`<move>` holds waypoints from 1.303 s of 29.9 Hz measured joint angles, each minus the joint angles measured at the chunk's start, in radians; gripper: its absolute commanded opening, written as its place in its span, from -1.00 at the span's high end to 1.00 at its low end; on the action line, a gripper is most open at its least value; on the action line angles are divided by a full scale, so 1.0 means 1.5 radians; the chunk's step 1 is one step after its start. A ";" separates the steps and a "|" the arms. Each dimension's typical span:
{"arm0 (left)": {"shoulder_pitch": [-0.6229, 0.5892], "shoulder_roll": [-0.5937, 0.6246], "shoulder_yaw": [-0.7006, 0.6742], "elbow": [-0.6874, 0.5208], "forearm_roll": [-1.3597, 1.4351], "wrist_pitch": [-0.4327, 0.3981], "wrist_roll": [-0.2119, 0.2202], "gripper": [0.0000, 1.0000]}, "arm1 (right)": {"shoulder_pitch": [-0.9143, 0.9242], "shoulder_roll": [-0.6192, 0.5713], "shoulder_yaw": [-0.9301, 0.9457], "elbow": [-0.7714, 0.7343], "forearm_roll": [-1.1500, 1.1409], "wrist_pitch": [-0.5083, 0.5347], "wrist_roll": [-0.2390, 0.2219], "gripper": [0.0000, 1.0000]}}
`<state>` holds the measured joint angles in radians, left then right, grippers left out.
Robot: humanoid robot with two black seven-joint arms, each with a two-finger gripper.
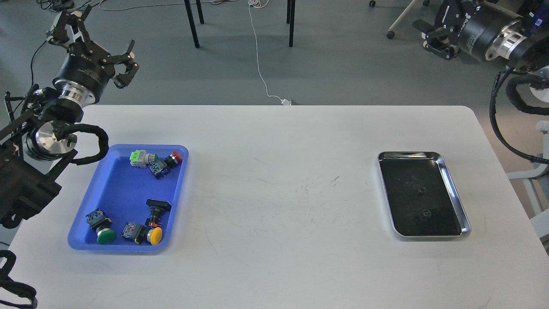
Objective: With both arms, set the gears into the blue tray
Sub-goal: 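Raise the right arm and swing the right gripper over the metal tray, then lower the right gripper into the metal tray and grasp a small black gear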
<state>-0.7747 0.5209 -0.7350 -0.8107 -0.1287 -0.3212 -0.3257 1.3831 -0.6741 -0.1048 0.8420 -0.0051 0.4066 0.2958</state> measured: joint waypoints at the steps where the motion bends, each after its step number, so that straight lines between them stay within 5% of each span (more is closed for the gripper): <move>1: 0.000 -0.001 -0.001 -0.002 0.000 0.002 -0.002 -0.95 | 0.023 0.004 -0.032 0.012 -0.013 0.000 -0.001 -0.99; 17: 0.002 0.009 -0.019 -0.008 -0.001 0.004 -0.004 -0.95 | 0.278 0.171 -0.438 0.088 -0.354 -0.001 0.014 -0.95; 23: 0.002 0.008 -0.015 -0.008 0.000 0.004 -0.002 -0.95 | 0.319 0.202 -0.556 0.167 -0.559 -0.007 0.073 -0.91; 30: 0.002 0.002 -0.011 -0.008 0.001 0.002 -0.001 -0.95 | 0.290 0.168 -0.668 0.203 -0.726 -0.095 0.126 -0.89; 39: 0.002 0.005 -0.010 -0.008 0.001 0.002 -0.002 -0.95 | 0.212 0.125 -0.691 0.206 -0.783 -0.134 0.129 -0.33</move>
<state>-0.7716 0.5277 -0.7507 -0.8222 -0.1272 -0.3177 -0.3283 1.7004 -0.4862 -1.1417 1.1507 -1.1802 0.2061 0.4889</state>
